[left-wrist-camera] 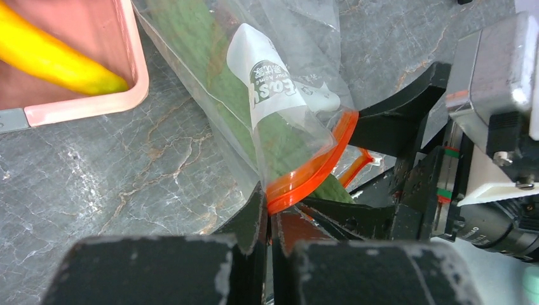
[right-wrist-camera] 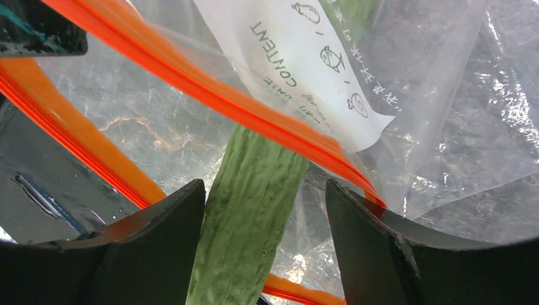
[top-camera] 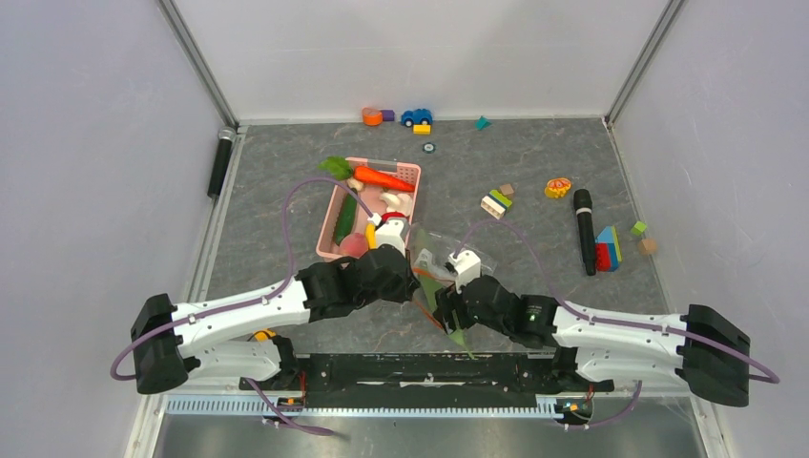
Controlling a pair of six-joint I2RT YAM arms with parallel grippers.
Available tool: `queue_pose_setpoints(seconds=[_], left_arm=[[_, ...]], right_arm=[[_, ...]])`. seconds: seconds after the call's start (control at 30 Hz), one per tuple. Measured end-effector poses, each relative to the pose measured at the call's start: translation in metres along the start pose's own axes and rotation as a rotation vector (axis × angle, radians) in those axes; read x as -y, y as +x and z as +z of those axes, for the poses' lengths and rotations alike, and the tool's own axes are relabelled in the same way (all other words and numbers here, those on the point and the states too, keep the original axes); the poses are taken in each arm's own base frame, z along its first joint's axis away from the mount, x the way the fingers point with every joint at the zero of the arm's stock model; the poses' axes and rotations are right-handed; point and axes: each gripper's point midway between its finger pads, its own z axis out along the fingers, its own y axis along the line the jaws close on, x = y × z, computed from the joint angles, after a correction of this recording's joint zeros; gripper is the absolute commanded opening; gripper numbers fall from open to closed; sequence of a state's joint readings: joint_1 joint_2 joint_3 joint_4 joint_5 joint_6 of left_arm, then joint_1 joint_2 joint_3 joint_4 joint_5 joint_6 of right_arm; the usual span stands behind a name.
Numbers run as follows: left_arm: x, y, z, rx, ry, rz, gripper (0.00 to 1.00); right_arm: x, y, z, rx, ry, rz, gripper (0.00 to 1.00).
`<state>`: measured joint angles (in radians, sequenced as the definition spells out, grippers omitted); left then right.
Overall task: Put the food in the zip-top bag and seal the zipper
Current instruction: Adjust the zipper food storage bag at the center of the board.
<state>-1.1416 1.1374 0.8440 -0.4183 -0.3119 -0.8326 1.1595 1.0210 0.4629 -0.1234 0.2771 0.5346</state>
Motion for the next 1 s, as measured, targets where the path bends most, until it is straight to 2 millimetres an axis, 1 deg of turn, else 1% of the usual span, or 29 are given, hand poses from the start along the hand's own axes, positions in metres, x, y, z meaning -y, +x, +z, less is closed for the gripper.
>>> queue_pose_setpoints(seconds=[0.1, 0.13, 0.17, 0.2, 0.23, 0.27, 0.3, 0.33, 0.37, 0.47, 0.6, 0.7, 0.77, 0.9, 1.0], left_arm=[[0.0, 0.0, 0.0, -0.001, 0.001, -0.004, 0.02], [0.001, 0.0, 0.0, -0.001, 0.001, -0.004, 0.02], [0.001, 0.001, 0.0, -0.003, 0.001, -0.004, 0.02], [0.001, 0.001, 0.001, -0.005, 0.001, -0.004, 0.02], [0.0, 0.002, 0.001, -0.007, 0.0, -0.003, 0.02], [0.0, 0.002, 0.002, -0.008, -0.002, -0.002, 0.02], [0.0, 0.003, 0.002, -0.01, -0.003, -0.001, 0.02], [0.0, 0.003, 0.003, -0.012, -0.005, 0.0, 0.02], [0.0, 0.004, 0.003, -0.014, -0.007, 0.001, 0.02], [-0.001, 0.003, 0.003, -0.012, -0.012, 0.002, 0.02], [0.002, -0.004, -0.001, 0.0, -0.018, 0.001, 0.03], [0.003, -0.012, -0.005, 0.017, -0.022, 0.004, 0.1], [0.005, -0.017, -0.007, 0.028, -0.025, 0.009, 0.1], [0.007, -0.032, -0.013, 0.068, -0.043, 0.013, 0.04], [0.007, -0.045, -0.018, 0.101, -0.07, 0.014, 0.02]], right_arm=[[-0.002, 0.007, 0.002, 0.008, -0.006, 0.016, 0.75], [-0.003, 0.009, 0.003, 0.01, -0.012, 0.02, 0.72], [-0.003, 0.013, 0.004, 0.011, -0.017, 0.025, 0.67], [-0.004, 0.016, 0.004, 0.013, -0.022, 0.028, 0.6], [-0.004, 0.02, 0.005, 0.014, -0.03, 0.029, 0.5], [-0.005, 0.022, 0.006, 0.012, -0.035, 0.025, 0.37], [-0.005, 0.026, 0.006, 0.011, -0.04, 0.024, 0.29], [-0.005, 0.027, 0.006, 0.008, -0.045, 0.014, 0.22], [-0.007, 0.028, 0.006, 0.007, -0.052, 0.005, 0.18], [-0.013, 0.023, 0.001, 0.03, -0.085, -0.02, 0.14], [-0.018, 0.003, -0.011, 0.11, -0.121, -0.045, 0.09], [-0.019, -0.011, -0.018, 0.17, -0.135, -0.06, 0.07], [-0.019, -0.019, -0.023, 0.204, -0.14, -0.069, 0.06], [-0.015, -0.025, -0.026, 0.237, -0.127, -0.097, 0.05], [-0.008, -0.022, -0.027, 0.223, -0.098, -0.118, 0.04]])
